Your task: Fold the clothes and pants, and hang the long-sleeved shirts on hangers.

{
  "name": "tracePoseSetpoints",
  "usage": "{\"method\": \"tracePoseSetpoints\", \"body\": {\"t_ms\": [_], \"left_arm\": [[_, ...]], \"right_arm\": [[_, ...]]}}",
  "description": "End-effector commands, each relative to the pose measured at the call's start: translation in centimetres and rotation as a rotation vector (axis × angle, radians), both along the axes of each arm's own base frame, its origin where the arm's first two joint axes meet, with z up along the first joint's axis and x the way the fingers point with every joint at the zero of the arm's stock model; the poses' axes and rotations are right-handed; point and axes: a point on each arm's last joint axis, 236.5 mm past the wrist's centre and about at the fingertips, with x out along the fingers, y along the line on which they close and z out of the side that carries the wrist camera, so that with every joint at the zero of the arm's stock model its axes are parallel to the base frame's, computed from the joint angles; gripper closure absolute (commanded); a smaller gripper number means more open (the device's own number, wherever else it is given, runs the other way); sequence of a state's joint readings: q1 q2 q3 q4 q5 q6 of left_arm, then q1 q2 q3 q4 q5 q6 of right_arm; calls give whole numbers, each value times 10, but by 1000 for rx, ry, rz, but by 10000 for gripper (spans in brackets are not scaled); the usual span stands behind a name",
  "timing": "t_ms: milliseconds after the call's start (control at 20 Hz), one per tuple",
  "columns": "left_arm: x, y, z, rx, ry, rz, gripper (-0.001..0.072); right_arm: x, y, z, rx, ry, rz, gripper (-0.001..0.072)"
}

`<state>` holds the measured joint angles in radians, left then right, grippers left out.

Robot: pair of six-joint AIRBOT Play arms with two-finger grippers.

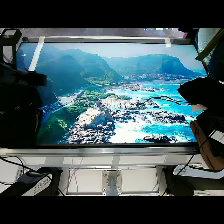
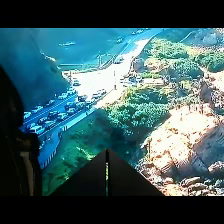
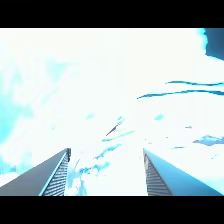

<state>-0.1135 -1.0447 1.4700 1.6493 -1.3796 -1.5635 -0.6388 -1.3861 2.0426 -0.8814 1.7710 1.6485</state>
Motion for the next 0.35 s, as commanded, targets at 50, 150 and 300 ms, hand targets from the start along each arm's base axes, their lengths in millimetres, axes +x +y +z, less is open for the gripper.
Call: {"method": "tracePoseSetpoints", "body": {"t_ms": [50,150,300], "left_arm": [[-3,0,-2,-2,12,1,700],[-3,0,-2,-2,13,1,700],[-3,0,-2,-2,13,1,700]], "right_arm": [[-16,108,30,-63,-97,324,205],[-23,141,28,-60,-84,426,205],[-31,171,22,-82,-61,515,205]]}}
